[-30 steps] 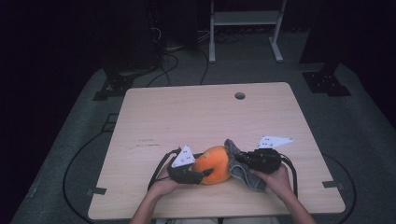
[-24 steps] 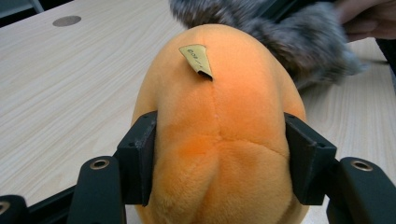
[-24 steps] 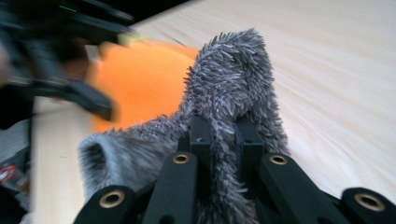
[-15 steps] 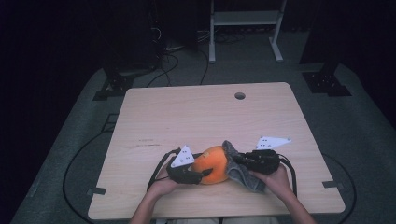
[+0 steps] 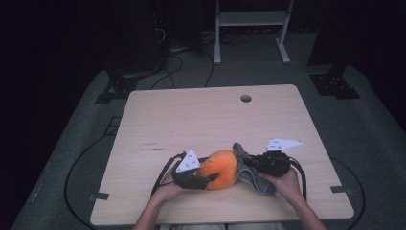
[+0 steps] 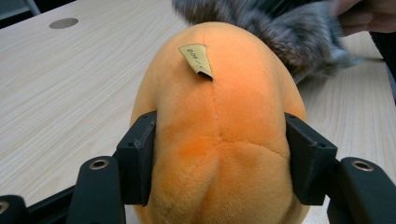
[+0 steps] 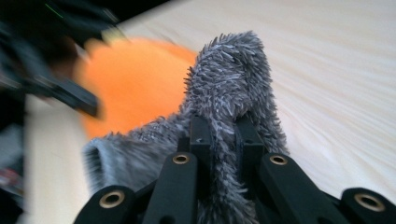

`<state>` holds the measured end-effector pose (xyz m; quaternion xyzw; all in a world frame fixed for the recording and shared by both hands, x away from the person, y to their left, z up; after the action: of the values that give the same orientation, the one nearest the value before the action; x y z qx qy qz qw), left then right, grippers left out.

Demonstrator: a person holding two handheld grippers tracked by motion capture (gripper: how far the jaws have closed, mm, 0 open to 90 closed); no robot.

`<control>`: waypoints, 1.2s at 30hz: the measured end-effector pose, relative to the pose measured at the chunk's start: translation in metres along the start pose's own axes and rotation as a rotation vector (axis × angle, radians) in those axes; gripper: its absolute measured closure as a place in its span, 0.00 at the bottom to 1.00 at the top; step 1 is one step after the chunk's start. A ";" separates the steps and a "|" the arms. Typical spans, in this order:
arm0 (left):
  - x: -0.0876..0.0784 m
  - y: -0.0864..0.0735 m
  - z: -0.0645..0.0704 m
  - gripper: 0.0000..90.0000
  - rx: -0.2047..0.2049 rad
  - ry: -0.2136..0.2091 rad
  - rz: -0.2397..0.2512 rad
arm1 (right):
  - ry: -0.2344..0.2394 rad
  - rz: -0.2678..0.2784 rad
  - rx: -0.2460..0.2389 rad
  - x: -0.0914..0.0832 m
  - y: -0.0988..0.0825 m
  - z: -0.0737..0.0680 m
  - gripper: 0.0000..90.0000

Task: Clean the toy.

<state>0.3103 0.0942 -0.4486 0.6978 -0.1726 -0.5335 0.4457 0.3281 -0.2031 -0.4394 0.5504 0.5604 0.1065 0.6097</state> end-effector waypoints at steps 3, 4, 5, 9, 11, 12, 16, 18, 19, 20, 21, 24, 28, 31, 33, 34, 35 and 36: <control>0.000 0.000 0.001 0.40 0.005 0.000 0.003 | 0.019 0.004 -0.027 0.004 0.003 -0.004 0.90; 0.001 0.000 0.001 0.40 0.006 0.002 0.002 | -0.005 -0.024 -0.024 0.007 0.001 -0.001 0.90; 0.001 0.001 0.002 0.40 0.008 0.003 -0.001 | -0.022 -0.047 -0.013 0.008 -0.001 0.003 0.90; 0.000 0.001 0.002 0.40 0.017 0.001 0.000 | 0.022 0.006 -0.007 -0.002 0.003 0.000 0.89; 0.001 0.001 0.004 0.40 0.024 0.003 0.001 | 0.042 0.033 -0.048 -0.005 0.007 -0.007 0.89; 0.001 0.002 0.005 0.40 0.031 0.003 0.000 | 0.052 0.025 -0.055 -0.004 0.007 -0.009 0.89; 0.002 0.004 0.007 0.40 0.039 0.008 -0.002 | 0.020 -0.018 -0.043 -0.001 0.006 -0.005 0.90; 0.003 0.005 0.008 0.40 0.048 0.007 -0.002 | 0.064 0.035 -0.060 -0.006 0.011 -0.013 0.89; 0.004 0.006 0.009 0.40 0.055 0.007 -0.003 | 0.093 0.050 -0.077 -0.006 0.014 -0.018 0.89; 0.004 0.007 0.011 0.39 0.057 0.008 -0.005 | 0.097 0.047 -0.093 -0.004 0.016 -0.022 0.89; 0.004 0.008 0.011 0.38 0.058 0.004 -0.010 | 0.079 0.027 -0.105 -0.001 0.016 -0.024 0.89; 0.000 0.013 0.010 0.24 0.019 0.005 -0.015 | 0.071 0.010 -0.084 0.004 0.010 -0.016 0.90; 0.003 0.014 0.013 0.31 0.010 0.018 -0.014 | 0.010 -0.009 -0.095 -0.003 0.012 -0.018 0.90; 0.004 0.017 0.018 0.36 0.037 0.040 -0.016 | 0.026 0.018 -0.143 -0.007 0.018 -0.030 0.90; 0.006 0.019 0.024 0.35 0.073 0.043 -0.020 | 0.064 0.040 -0.188 -0.007 0.024 -0.044 0.90; 0.004 0.020 0.024 0.32 0.080 0.032 -0.025 | 0.045 0.004 -0.223 -0.002 0.025 -0.047 0.90; 0.002 0.020 0.021 0.28 0.051 0.026 -0.019 | 0.044 -0.003 -0.209 0.000 0.023 -0.043 0.90; 0.002 0.020 0.021 0.23 0.051 0.026 -0.019 | 0.044 -0.003 -0.209 0.000 0.023 -0.043 0.90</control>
<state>0.2970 0.0726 -0.4350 0.7175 -0.1739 -0.5240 0.4248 0.3048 -0.1704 -0.4112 0.4804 0.5601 0.1756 0.6517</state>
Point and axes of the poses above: each handheld gripper's, and its own axes: x roughly forward along the jaws, y roughly out of its top, z roughly to its right, the point moved 1 cm from there along x, roughly forward along the jaws, and after that the axes turned 8 degrees about -z, right-handed, at the moved point
